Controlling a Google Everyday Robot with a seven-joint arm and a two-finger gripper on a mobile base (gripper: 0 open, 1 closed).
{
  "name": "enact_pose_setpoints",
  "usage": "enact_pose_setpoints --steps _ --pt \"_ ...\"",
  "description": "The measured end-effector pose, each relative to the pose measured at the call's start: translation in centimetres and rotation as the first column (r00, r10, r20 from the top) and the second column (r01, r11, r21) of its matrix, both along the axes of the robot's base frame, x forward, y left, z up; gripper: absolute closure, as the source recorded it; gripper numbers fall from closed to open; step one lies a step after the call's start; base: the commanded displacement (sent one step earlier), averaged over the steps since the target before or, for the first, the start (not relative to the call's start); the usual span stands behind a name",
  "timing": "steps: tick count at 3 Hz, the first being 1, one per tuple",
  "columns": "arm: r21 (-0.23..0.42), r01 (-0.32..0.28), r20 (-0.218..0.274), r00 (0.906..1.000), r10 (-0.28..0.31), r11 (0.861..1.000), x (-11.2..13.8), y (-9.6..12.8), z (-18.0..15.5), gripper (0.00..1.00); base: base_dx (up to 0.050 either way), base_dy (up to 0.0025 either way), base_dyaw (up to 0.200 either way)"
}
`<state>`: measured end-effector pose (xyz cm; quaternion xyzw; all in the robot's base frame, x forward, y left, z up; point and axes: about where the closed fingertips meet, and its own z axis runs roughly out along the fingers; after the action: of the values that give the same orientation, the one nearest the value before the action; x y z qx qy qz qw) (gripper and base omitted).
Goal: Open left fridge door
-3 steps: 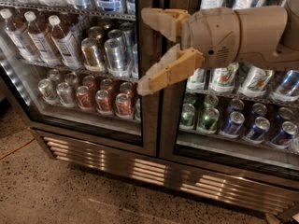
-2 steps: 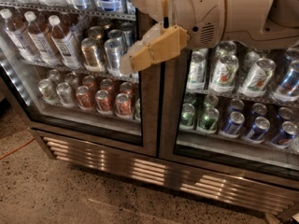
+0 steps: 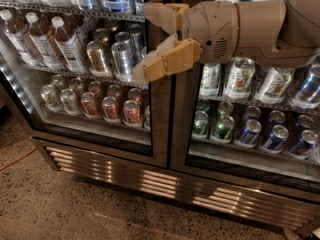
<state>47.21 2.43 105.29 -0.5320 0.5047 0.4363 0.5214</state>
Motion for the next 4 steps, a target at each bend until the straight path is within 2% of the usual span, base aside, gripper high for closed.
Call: enact_pose_setpoints --steps 1,2,3,4 --pt "0.049 0.003 -0.045 0.9990 -0.001 0.999 0.5 -0.9 -1.8 0.00 0.000 0.00000 0.000" --pt "0.081 0.032 -0.064 0.9976 -0.027 0.996 1.1 -2.6 -3.3 0.00 0.000 0.00000 0.000" --pt "0.084 0.035 -0.065 0.9975 -0.029 0.996 1.2 -2.8 -3.4 0.00 0.000 0.00000 0.000" --pt "0.063 0.077 -0.047 0.9961 -0.074 0.995 1.0 -2.8 -2.0 0.00 0.000 0.00000 0.000"
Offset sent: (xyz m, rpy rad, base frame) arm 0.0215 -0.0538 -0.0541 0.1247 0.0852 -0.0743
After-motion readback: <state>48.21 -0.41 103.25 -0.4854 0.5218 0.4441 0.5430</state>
